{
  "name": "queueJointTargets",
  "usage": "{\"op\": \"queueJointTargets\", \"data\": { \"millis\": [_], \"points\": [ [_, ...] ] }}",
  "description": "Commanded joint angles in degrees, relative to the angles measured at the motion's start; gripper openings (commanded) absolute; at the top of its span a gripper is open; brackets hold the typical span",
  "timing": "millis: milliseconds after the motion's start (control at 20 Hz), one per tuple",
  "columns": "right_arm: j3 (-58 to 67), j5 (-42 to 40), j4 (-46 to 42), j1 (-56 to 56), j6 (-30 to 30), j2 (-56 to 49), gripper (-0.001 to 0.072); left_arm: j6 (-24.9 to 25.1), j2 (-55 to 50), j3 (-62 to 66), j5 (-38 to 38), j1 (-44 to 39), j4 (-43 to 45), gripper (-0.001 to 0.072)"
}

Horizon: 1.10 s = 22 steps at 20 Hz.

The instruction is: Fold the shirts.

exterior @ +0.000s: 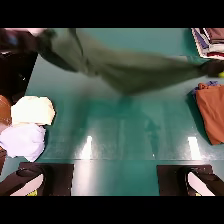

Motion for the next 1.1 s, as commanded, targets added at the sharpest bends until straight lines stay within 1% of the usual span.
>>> {"op": "queueJointTargets", "data": {
  "millis": [0,250,350,450,650,750,850,950,1050],
  "points": [
    [9.9,-0.2,-1.7,-4.3,-0.5,6.8,0.0015,-0.2,8.0,8.2,0.4,0.3,0.4,0.0026],
    [17.8,0.1,-1.7,-9.3,-0.7,11.2,0.0015,-0.2,15.5,13.9,0.4,0.3,-0.5,0.0026],
    [20.7,1.0,-1.7,-10.7,-0.7,11.3,0.0015,-0.2,17.2,14.8,0.4,0.3,-1.6,0.0025],
    [24.2,2.9,-1.6,-11.4,-0.7,10.4,0.0015,-0.2,18.0,16.8,0.3,0.3,-4.5,0.0026],
    [34.3,8.9,-1.7,-11.3,-1.0,6.2,0.0015,-0.2,18.2,24.1,0.3,0.3,-11.1,0.0025],
    [39.8,11.9,-1.7,-11.3,-1.0,3.7,0.0015,0.0,18.2,26.3,0.3,0.3,-12.3,0.0025],
    [44.2,15.0,-1.7,-11.3,-1.0,0.9,0.0015,0.3,17.6,26.3,-1.9,0.3,-12.7,0.0025],
    [45.1,17.1,-1.5,-11.3,-0.9,-1.6,0.0015,1.6,16.0,24.5,-4.1,0.3,-11.5,0.0025],
    [40.4,17.1,-1.3,-10.8,-0.5,-3.7,0.0014,1.8,12.3,20.8,-6.1,0.3,-8.2,0.0025]
  ]
}}
